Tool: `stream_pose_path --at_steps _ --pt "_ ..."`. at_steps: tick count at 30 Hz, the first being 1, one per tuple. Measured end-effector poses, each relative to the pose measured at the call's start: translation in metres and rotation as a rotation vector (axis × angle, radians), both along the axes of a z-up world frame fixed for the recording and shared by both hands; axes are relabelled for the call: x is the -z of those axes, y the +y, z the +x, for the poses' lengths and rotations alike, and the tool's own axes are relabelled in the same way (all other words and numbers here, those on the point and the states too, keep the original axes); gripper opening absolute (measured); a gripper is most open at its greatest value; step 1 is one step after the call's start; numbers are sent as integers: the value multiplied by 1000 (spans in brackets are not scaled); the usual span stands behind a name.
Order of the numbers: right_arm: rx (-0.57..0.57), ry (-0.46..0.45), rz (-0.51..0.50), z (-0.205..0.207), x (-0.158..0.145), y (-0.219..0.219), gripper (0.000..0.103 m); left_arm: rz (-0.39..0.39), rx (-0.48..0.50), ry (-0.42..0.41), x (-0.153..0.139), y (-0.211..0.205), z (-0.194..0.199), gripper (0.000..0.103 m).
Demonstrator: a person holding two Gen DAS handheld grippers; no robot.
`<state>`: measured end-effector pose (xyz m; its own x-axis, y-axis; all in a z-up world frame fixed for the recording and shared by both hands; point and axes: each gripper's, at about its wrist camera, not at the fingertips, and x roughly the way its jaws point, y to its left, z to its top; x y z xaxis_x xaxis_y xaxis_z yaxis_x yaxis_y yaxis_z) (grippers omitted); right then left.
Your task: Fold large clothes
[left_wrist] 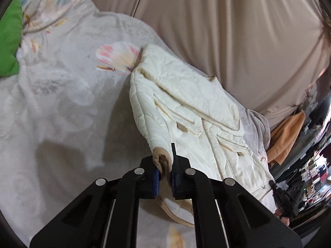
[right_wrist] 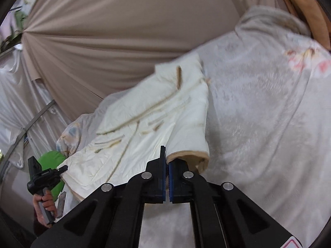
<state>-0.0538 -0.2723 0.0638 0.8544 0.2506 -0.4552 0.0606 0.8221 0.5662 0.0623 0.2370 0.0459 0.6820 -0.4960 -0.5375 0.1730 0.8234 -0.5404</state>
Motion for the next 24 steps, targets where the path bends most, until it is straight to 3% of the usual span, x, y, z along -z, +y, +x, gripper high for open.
stream_pose_path --at_steps 7,10,12,15,19,24 --pt "41 -260 -82 -129 -45 35 2 -67 9 -153 -45 40 -108 7" --pt "62 -344 -86 -158 -66 41 2 -84 5 -265 -70 43 -141 7" --pt "77 -375 -72 -159 -79 40 2 -82 9 -317 -83 37 -141 7" --pt "70 -365 -16 -130 -87 22 2 -66 25 -321 -96 24 -107 7" --pt "74 -261 97 -47 -77 -5 2 -19 8 -275 -106 -1 -37 7" --pt "96 -108 109 61 -60 -26 2 158 -74 -172 -91 -43 66 7"
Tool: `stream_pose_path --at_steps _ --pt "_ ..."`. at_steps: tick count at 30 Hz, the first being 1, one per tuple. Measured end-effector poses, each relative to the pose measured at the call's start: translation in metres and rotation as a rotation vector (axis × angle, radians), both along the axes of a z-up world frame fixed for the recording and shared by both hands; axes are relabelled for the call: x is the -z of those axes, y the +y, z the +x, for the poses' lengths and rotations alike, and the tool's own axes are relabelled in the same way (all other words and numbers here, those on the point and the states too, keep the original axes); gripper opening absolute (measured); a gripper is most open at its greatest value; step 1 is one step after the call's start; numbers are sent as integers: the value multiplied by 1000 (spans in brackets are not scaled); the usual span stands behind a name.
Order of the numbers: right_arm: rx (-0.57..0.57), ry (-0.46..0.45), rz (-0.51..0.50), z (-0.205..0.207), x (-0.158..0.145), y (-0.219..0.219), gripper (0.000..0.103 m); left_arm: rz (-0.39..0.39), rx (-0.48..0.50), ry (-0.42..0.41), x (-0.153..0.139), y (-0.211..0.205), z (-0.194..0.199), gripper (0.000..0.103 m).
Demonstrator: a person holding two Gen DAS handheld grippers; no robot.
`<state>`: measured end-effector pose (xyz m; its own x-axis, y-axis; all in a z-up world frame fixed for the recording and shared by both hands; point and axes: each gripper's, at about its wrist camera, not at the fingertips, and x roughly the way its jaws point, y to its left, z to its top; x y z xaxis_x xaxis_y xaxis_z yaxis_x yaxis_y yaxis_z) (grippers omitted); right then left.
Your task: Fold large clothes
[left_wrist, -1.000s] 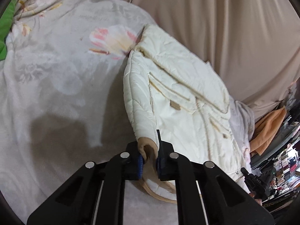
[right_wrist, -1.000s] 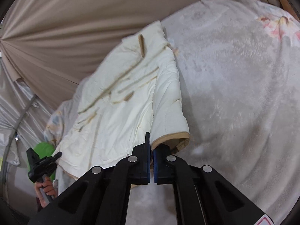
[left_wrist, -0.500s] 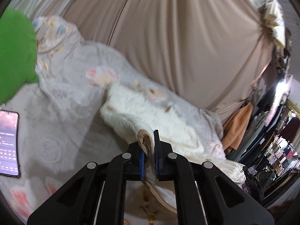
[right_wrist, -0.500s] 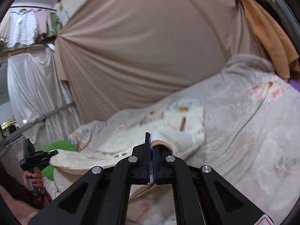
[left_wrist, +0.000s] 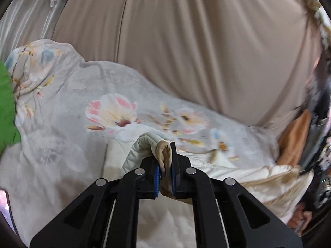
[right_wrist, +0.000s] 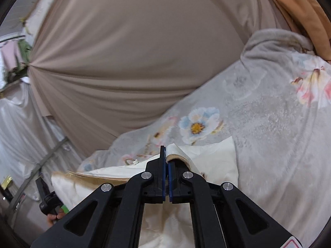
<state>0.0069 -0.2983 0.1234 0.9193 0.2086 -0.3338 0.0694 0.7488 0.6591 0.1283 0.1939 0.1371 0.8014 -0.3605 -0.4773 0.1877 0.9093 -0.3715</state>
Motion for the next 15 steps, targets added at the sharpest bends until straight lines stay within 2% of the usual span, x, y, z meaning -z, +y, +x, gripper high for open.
stream_pose_path --at_steps 3,7,11,15 --pt "7 101 -14 57 23 -8 2 55 -35 113 36 -12 60 7" --pt "9 236 -38 114 68 -12 2 106 -44 225 86 -19 108 8" --pt "-3 334 -49 140 106 -11 0 106 -26 260 120 -21 123 10" --pt "-28 367 -66 147 120 -5 0 52 -5 253 137 -16 126 10"
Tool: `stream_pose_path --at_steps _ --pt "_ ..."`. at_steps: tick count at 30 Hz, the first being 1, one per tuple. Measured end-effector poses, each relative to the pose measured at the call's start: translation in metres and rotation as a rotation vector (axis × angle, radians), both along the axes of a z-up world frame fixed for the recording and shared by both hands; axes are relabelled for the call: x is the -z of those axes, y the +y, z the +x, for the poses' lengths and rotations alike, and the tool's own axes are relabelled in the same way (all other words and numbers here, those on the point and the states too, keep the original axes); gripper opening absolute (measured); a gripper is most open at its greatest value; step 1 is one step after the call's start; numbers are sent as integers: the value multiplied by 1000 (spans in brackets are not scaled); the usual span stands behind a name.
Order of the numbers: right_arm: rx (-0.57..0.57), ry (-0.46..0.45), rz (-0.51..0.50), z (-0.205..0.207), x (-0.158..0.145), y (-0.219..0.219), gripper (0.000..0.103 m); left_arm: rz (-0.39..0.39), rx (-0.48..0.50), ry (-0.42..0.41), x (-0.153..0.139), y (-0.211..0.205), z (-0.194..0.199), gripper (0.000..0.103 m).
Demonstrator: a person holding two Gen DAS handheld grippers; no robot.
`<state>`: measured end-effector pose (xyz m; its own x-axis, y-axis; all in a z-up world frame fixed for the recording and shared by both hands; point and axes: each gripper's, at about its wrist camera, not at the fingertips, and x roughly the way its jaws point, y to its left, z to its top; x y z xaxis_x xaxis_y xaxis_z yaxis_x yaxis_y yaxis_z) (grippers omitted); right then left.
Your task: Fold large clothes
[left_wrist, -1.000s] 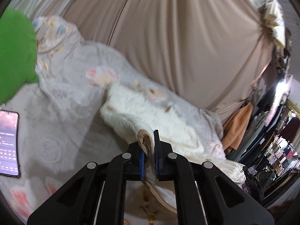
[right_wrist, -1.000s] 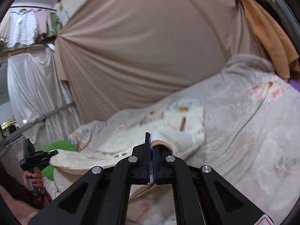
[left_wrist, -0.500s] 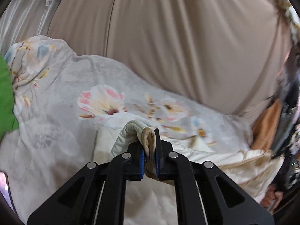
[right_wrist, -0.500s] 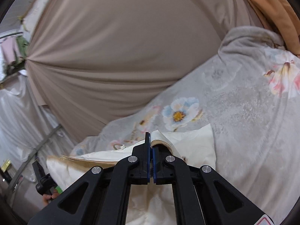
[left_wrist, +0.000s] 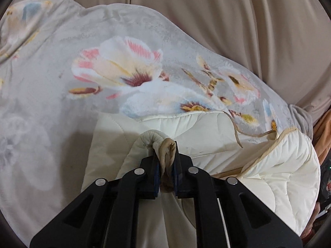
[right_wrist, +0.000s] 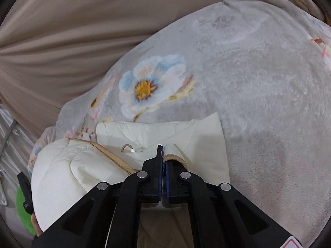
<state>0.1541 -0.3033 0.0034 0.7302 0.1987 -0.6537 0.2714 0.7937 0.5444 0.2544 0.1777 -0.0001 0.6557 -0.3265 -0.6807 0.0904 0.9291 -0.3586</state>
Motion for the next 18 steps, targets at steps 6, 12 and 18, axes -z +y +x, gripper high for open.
stream_pose_path --at_steps 6,12,18 --pt "7 -48 102 -21 -15 -11 4 -127 13 -15 -18 18 -10 18" --pt "-70 -170 28 -71 -74 -1 9 -178 100 -171 -91 36 -65 28" --pt "-61 -265 -224 -94 -114 33 10 -71 69 -292 -119 19 -91 29"
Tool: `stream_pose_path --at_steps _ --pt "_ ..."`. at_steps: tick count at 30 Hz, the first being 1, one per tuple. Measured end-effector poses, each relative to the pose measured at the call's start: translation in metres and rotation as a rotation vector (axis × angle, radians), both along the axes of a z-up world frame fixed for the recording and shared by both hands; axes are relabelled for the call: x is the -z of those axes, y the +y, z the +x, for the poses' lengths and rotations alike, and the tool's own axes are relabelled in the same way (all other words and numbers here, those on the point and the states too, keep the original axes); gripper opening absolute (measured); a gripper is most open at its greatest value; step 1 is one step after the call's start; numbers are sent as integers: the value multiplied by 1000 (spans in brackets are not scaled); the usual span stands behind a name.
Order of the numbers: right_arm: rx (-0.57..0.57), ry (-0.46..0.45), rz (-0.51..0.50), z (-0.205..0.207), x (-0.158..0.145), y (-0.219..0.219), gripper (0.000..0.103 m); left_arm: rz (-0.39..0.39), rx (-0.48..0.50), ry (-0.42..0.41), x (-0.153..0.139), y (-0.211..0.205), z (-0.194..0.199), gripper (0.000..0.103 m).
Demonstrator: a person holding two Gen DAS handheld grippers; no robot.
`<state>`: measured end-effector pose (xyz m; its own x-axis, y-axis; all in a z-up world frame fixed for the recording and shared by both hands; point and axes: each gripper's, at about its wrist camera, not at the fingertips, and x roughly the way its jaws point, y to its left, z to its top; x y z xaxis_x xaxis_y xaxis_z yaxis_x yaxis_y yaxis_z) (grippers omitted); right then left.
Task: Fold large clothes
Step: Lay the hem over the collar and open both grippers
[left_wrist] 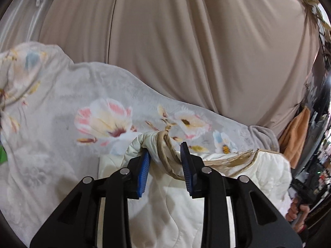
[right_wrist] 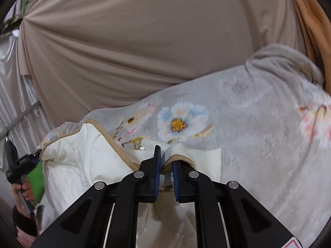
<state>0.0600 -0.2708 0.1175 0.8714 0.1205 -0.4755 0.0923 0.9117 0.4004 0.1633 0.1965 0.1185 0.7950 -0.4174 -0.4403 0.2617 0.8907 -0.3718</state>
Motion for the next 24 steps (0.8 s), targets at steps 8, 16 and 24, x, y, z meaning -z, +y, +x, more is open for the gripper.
stream_pose_path --at_steps 8,16,24 --pt "-79 53 237 -1 21 -31 11 50 -189 162 48 41 24 52" --pt "-143 16 287 -7 21 -31 39 -4 -59 173 46 40 14 78" --pt "-117 -29 179 40 -15 -10 55 -63 85 361 90 -7 74 76"
